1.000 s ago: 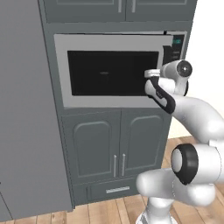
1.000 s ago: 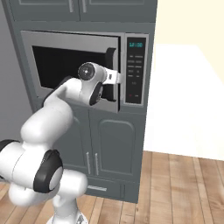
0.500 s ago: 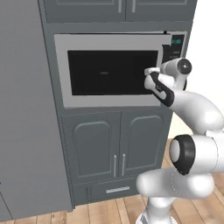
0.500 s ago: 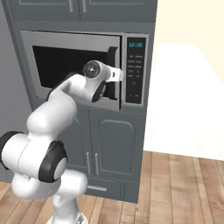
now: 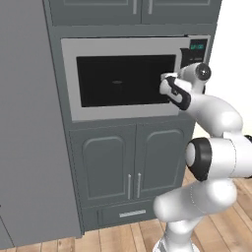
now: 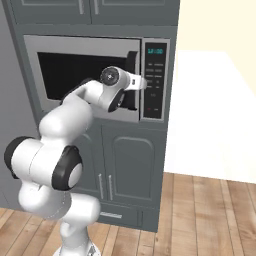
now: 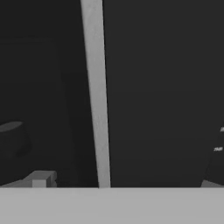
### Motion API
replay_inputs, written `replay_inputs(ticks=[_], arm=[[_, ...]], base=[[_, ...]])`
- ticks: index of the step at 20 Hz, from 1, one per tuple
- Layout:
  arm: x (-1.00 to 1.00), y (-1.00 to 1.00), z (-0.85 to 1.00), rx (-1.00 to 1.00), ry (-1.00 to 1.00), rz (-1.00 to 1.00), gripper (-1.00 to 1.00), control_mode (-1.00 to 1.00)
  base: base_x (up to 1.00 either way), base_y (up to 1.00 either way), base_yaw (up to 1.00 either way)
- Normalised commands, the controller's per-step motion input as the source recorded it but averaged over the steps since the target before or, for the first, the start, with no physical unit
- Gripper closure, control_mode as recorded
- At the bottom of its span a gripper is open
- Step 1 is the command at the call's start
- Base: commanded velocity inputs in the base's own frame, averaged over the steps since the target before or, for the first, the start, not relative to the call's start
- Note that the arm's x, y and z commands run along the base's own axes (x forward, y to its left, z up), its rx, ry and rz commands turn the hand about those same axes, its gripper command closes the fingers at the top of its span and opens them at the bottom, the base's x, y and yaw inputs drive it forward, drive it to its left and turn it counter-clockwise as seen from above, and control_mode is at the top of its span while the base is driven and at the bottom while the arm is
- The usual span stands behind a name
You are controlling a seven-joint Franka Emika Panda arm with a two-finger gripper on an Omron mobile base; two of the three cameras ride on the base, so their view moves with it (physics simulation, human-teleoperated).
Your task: Pick the mug from the counter and place it inside the microwave. Then close the microwave.
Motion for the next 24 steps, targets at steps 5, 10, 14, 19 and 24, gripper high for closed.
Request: replay_inputs(ticks=[5,10,14,19,24], arm=[[0.42,0.00,0.00,0.00,-0.05,0.00,-1.00,-1.00],[0.44,0.01,0.00,0.00,-0.04,0.00,-1.00,-1.00],[0.41,0.08,0.00,0.00,-0.03,0.00,-1.00,-1.00],[0.07,0.09,0.00,0.00,-0.01,0.00,-1.00,-1.00],[0.00,0.00,0.00,0.00,0.00,0.00,-1.00,-1.00]], base=[[0.00,0.00,0.00],[0.00,0.00,0.00],[0.00,0.00,0.00],[0.00,0.00,0.00],[0.00,0.00,0.00]])
